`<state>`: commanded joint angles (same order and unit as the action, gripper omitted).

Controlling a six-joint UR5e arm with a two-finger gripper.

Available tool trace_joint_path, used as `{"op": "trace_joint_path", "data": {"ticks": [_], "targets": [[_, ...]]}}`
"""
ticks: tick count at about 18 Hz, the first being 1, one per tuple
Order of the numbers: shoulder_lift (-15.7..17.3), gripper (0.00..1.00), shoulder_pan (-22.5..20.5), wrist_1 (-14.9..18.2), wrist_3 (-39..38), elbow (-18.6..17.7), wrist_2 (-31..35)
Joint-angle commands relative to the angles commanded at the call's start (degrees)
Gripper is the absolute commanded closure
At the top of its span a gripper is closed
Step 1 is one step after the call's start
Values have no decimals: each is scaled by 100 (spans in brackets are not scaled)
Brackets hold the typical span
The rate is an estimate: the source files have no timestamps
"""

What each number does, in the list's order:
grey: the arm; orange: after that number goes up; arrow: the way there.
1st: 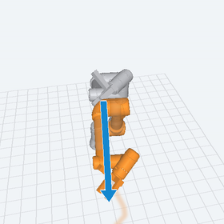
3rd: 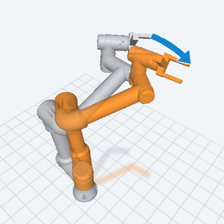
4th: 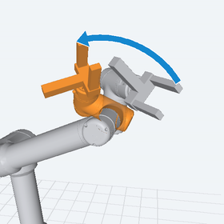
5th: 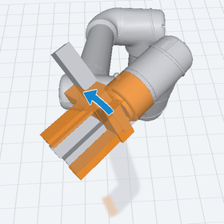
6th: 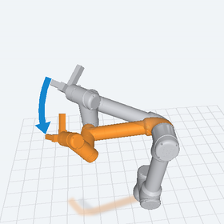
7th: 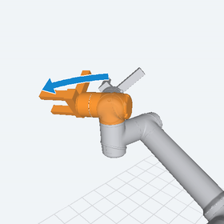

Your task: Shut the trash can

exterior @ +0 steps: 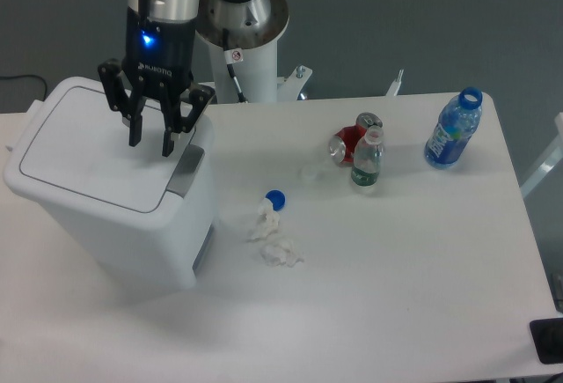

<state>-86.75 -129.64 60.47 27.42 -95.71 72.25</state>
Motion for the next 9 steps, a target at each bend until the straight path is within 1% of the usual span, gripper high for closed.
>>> {"op": "trace_joint_path", "data": {"ticks": [3, 7, 9], "targets": [[70, 0, -272, 0, 44, -27, 9], [132, 0, -693, 26, 675, -97, 9], [123, 0, -913, 35, 808, -123, 9]]}}
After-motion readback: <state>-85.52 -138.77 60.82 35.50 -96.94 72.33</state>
